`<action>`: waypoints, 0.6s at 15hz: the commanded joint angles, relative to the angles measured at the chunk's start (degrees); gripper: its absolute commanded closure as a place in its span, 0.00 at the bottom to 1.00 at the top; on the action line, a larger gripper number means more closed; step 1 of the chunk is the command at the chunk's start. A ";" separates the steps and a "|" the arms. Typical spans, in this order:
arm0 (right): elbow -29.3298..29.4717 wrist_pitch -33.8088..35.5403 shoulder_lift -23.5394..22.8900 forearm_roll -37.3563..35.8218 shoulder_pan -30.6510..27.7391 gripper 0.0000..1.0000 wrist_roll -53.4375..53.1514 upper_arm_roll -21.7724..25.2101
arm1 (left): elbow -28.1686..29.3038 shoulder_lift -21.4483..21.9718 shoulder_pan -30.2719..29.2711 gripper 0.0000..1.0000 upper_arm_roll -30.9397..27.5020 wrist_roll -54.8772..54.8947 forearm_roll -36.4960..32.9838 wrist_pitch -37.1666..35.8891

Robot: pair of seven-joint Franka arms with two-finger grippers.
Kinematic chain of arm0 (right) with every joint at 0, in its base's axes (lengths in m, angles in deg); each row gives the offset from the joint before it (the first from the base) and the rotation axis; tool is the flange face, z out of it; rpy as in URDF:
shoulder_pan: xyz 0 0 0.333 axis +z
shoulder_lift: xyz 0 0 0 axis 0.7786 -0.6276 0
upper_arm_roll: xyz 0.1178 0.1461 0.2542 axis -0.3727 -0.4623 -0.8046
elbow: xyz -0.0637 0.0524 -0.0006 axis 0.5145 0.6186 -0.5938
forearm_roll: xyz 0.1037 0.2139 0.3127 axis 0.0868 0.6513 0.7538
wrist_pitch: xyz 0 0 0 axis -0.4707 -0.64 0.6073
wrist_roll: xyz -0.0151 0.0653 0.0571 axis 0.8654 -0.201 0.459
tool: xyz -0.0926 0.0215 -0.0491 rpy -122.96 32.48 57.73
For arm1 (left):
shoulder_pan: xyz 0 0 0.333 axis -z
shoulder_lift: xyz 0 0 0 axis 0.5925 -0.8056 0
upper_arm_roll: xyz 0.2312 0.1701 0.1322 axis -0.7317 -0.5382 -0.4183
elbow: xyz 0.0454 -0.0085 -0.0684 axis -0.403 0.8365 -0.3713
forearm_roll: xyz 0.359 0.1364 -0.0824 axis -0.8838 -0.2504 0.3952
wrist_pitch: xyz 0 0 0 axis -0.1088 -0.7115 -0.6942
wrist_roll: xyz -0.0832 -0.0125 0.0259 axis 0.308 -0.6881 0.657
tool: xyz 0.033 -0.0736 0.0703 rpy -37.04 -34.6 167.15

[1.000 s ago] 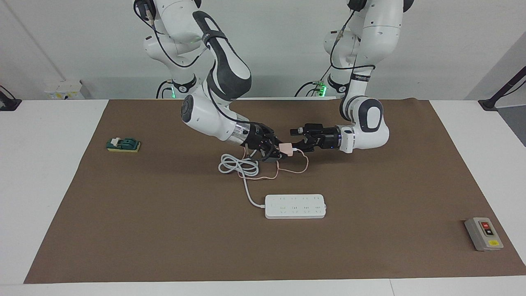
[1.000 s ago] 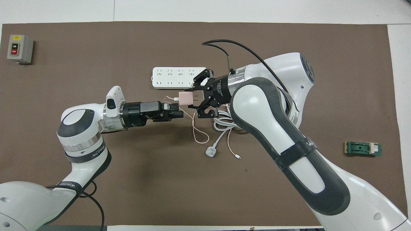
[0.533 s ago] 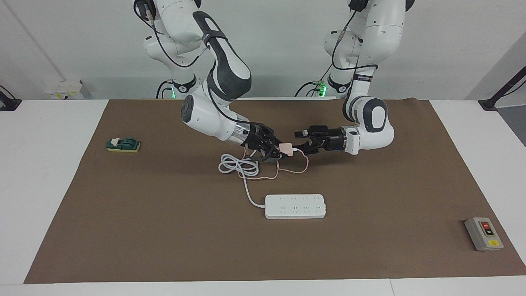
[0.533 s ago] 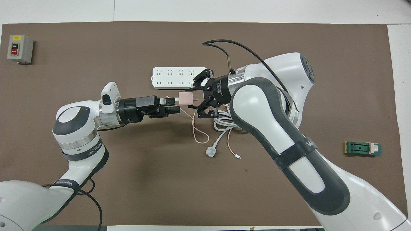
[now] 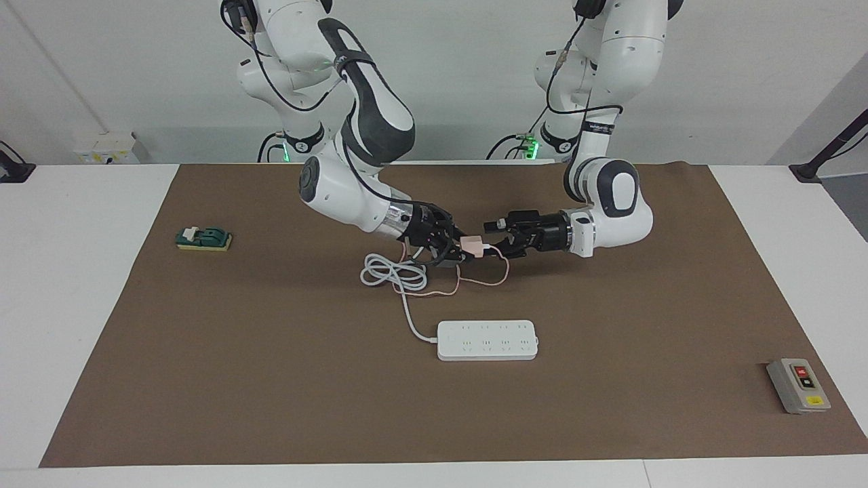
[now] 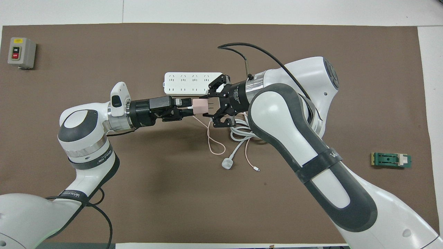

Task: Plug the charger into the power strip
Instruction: 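Close the left gripper on the pink plug held by the right gripper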

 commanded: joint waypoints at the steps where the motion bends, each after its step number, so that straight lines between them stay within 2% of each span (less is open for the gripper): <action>1: -0.68 -0.89 0.41 1.24 0.26 1.00 -0.43 0.01 | -1.11 -1.28 0.64 0.06 -0.31 -0.84 0.29 0.89; 2: -0.68 -0.89 0.41 1.24 0.26 1.00 -0.43 0.01 | -1.02 -1.28 0.64 0.27 -0.40 -0.84 0.21 0.80; 5: -0.68 -0.89 0.41 1.33 0.26 1.00 -0.43 0.01 | -0.84 -1.28 0.55 0.51 -0.49 -0.84 0.03 0.72; 9: -0.68 -0.89 0.41 1.33 0.17 1.00 -0.43 0.01 | -0.67 -1.28 0.47 0.52 -0.49 -0.84 -0.06 0.63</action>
